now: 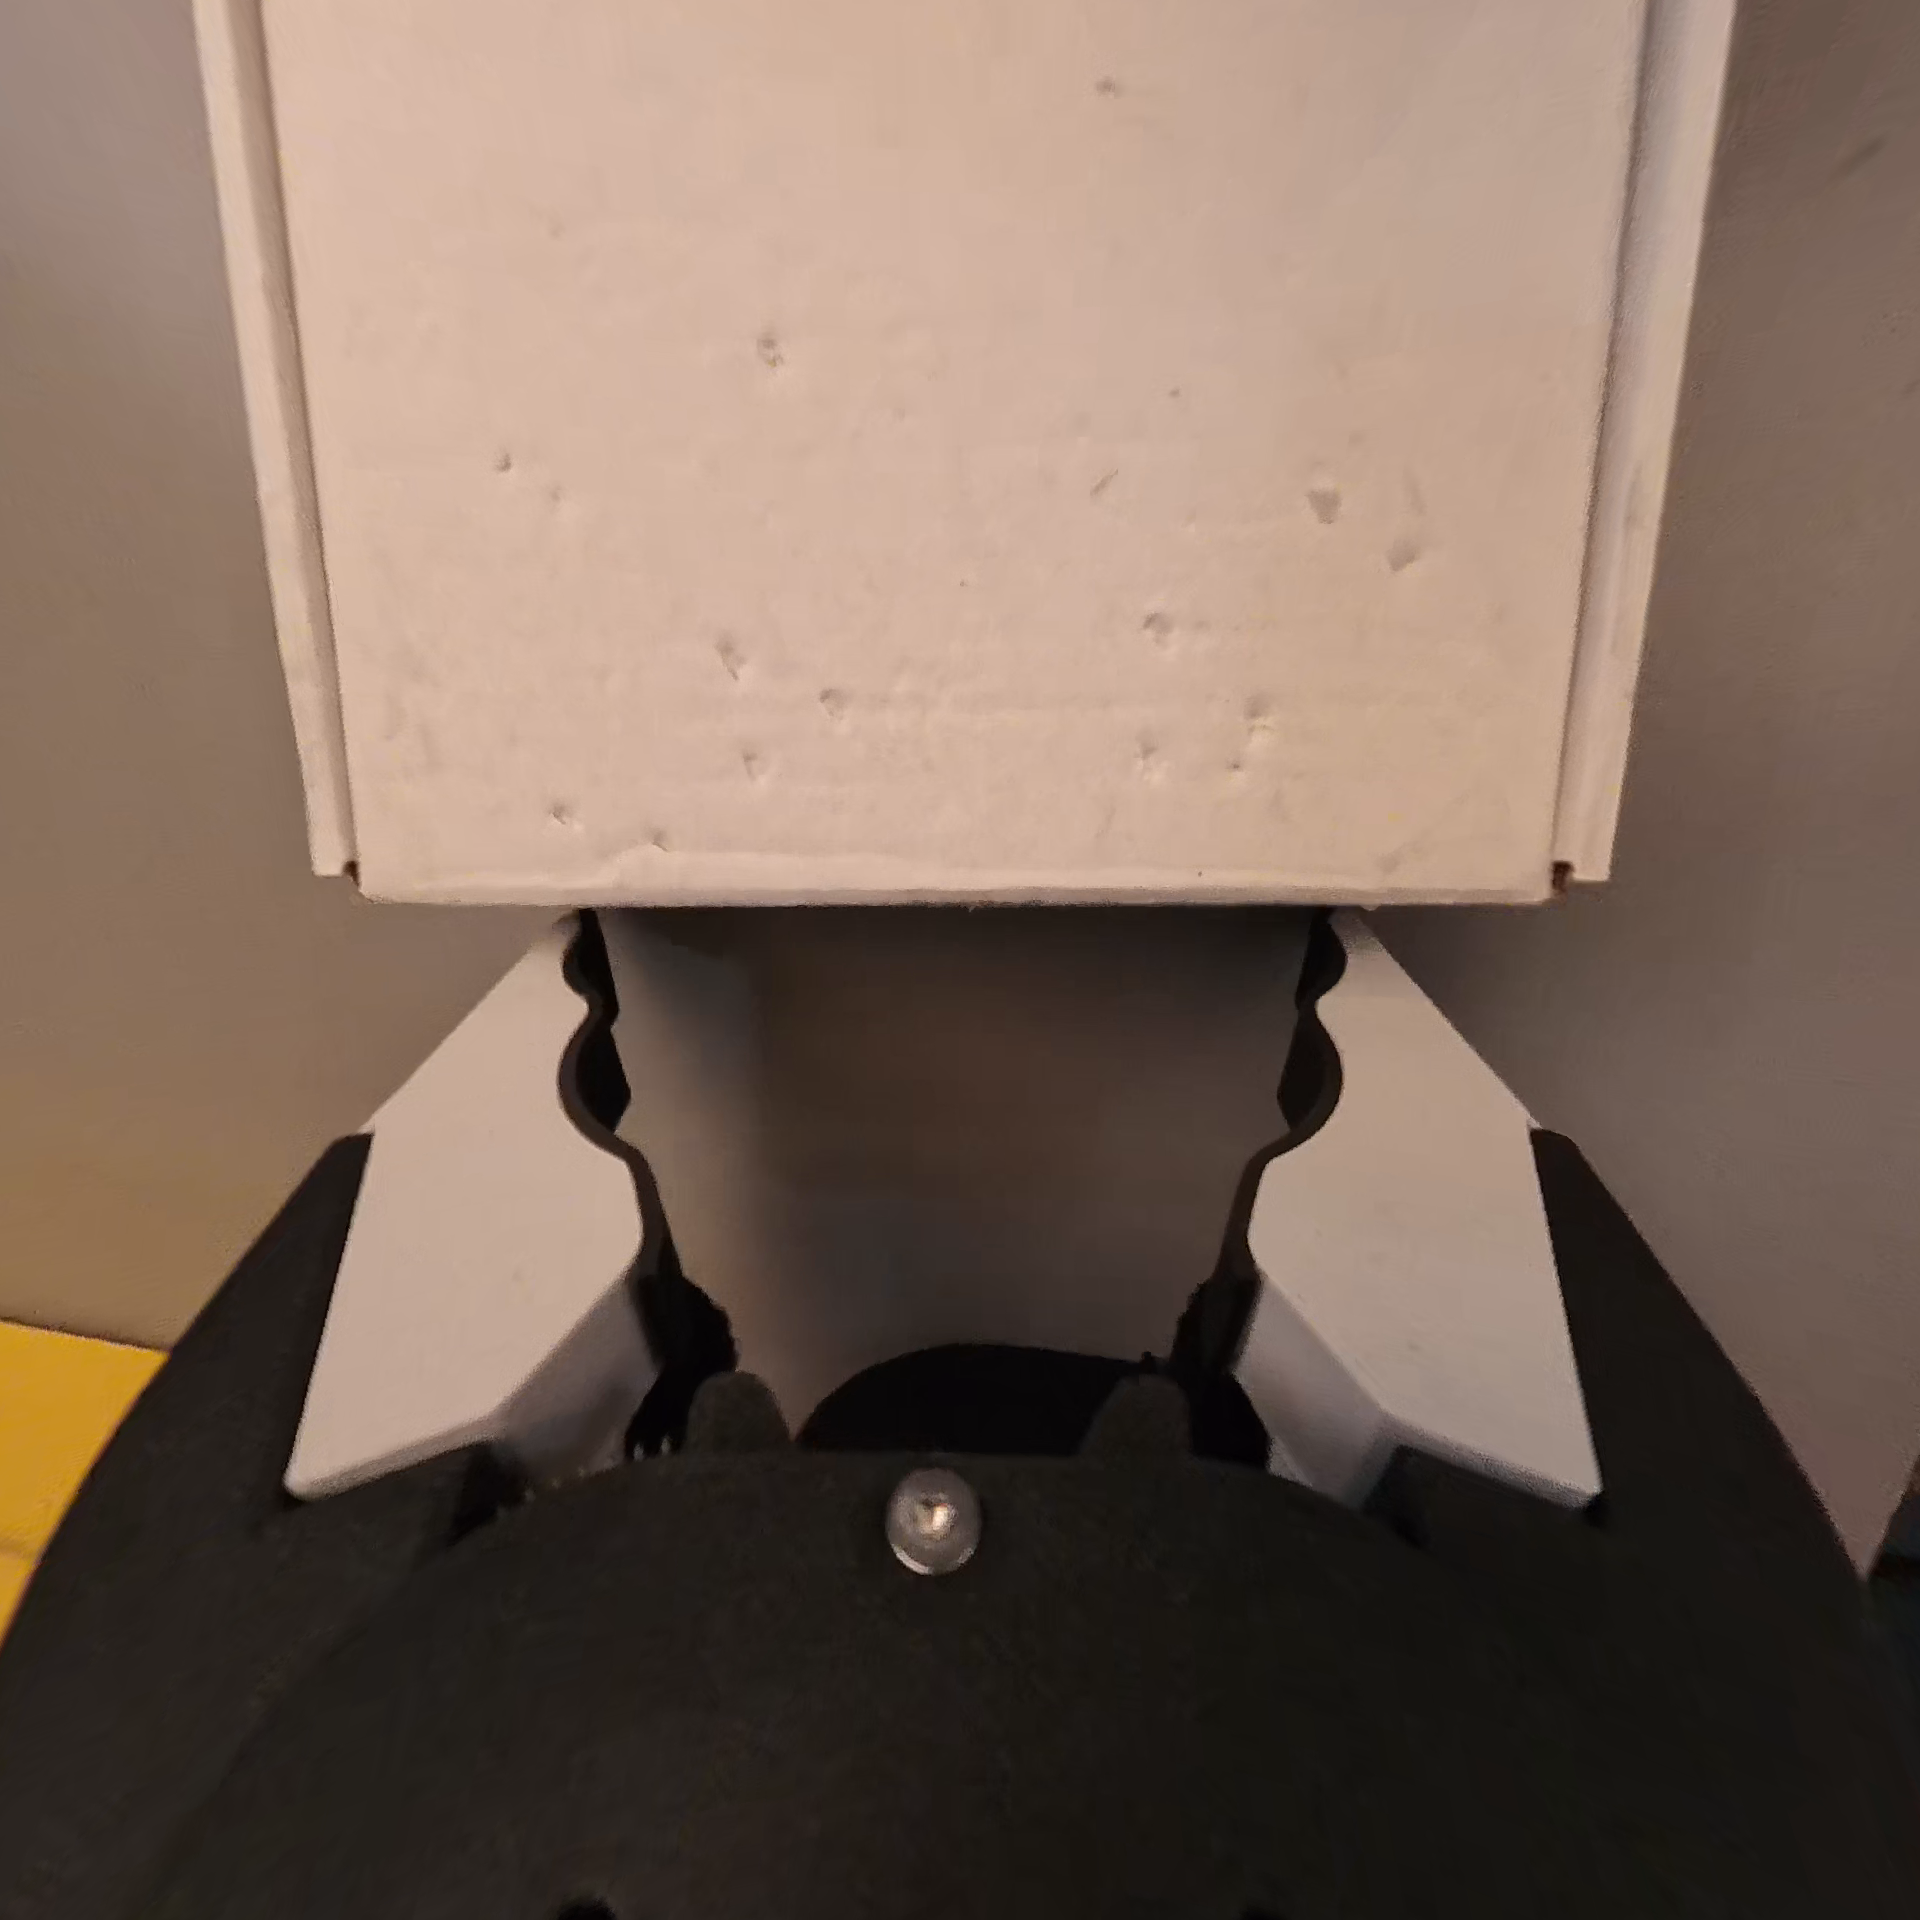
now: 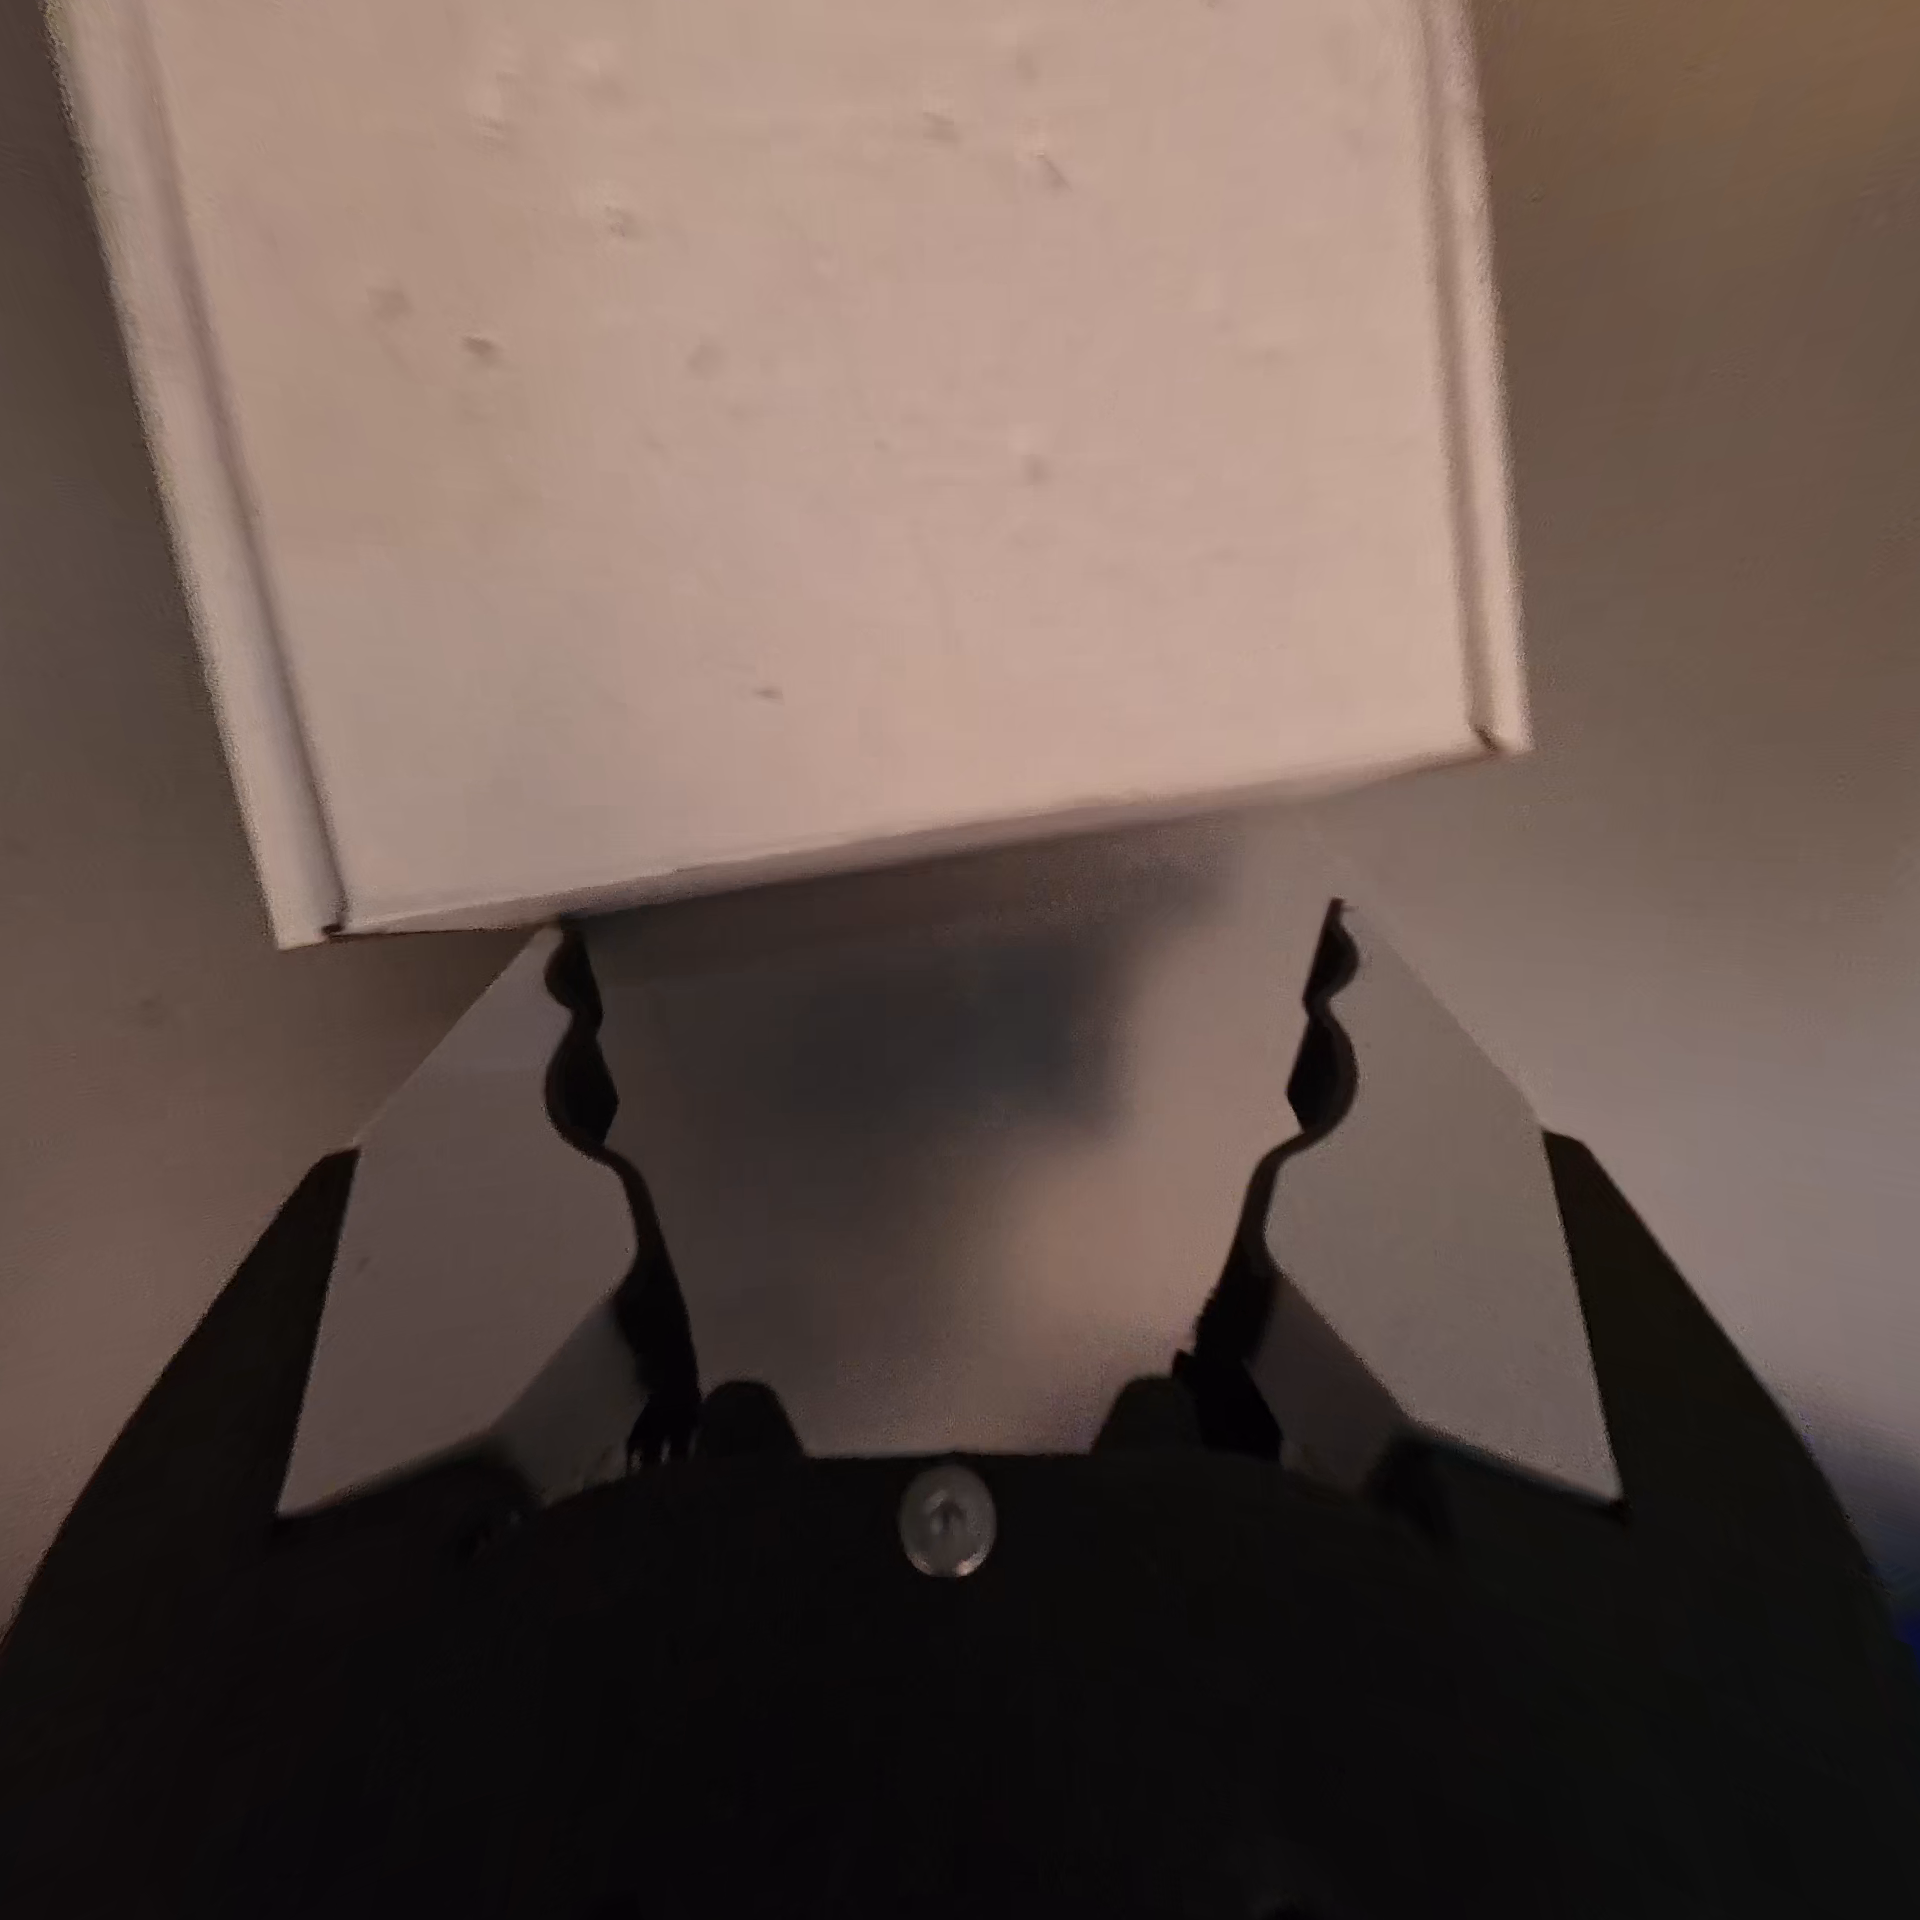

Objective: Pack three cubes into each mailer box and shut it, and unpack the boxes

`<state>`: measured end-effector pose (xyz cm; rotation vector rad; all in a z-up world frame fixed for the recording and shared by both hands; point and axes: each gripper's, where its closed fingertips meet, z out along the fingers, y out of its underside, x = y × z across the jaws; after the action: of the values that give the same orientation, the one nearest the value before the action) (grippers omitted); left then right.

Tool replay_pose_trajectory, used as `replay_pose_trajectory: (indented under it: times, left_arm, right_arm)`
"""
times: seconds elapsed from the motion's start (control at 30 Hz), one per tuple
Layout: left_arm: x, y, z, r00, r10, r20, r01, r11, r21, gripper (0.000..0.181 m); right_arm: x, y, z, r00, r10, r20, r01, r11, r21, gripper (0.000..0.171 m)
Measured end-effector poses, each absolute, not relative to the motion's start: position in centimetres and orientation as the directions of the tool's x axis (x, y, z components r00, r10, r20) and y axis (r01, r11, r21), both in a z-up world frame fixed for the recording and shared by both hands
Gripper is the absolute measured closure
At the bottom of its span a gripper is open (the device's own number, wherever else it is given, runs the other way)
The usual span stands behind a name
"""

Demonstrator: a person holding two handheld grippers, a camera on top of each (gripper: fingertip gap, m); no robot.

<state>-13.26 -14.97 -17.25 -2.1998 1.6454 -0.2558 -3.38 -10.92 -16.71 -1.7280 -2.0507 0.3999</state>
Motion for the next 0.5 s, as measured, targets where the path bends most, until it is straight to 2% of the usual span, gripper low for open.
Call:
replay_pose_trajectory:
  times: [0.1, 0.17, 0.27, 0.33, 0.4, 0.5]
  left_arm:
    - [-13.2, -15.5, -17.1, 0.359, -0.93, -0.082, -0.849, -0.289, -0.442, 0.061]
    - [-13.3, -15.8, -17.0, 0.405, -0.91, -0.09, -0.824, -0.32, -0.467, 0.06]
    - [-12.4, -16.3, -17.0, 0.463, -0.882, -0.088, -0.785, -0.362, -0.502, 0.057]
    - [-11.4, -16.3, -16.8, 0.496, -0.862, -0.109, -0.764, -0.373, -0.526, 0.052]
    - [-10.1, -16.1, -16.6, 0.529, -0.837, -0.137, -0.745, -0.382, -0.546, 0.048]
    - [-9.0, -15.4, -16.4, 0.613, -0.774, -0.155, -0.693, -0.434, -0.576, 0.04]
  right_arm:
    - [-1.0, -8.3, -14.8, 0.077, 0.969, 0.233, 0.882, 0.043, -0.469, 0.059]
    - [1.0, -7.8, -13.3, 0.264, 0.947, 0.181, 0.858, -0.145, -0.493, 0.06]
    - [0.5, -8.4, -9.6, 0.461, 0.887, 0.03, 0.681, -0.332, -0.653, 0.063]
    - [-1.4, -9.5, -7.1, 0.51, 0.854, -0.106, 0.527, -0.408, -0.746, 0.062]
    - [-3.5, -11.0, -5.6, 0.48, 0.855, -0.194, 0.44, -0.426, -0.791, 0.053]
    - [-4.2, -10.8, -7.4, 0.569, 0.809, -0.144, 0.482, -0.47, -0.739, 0.045]
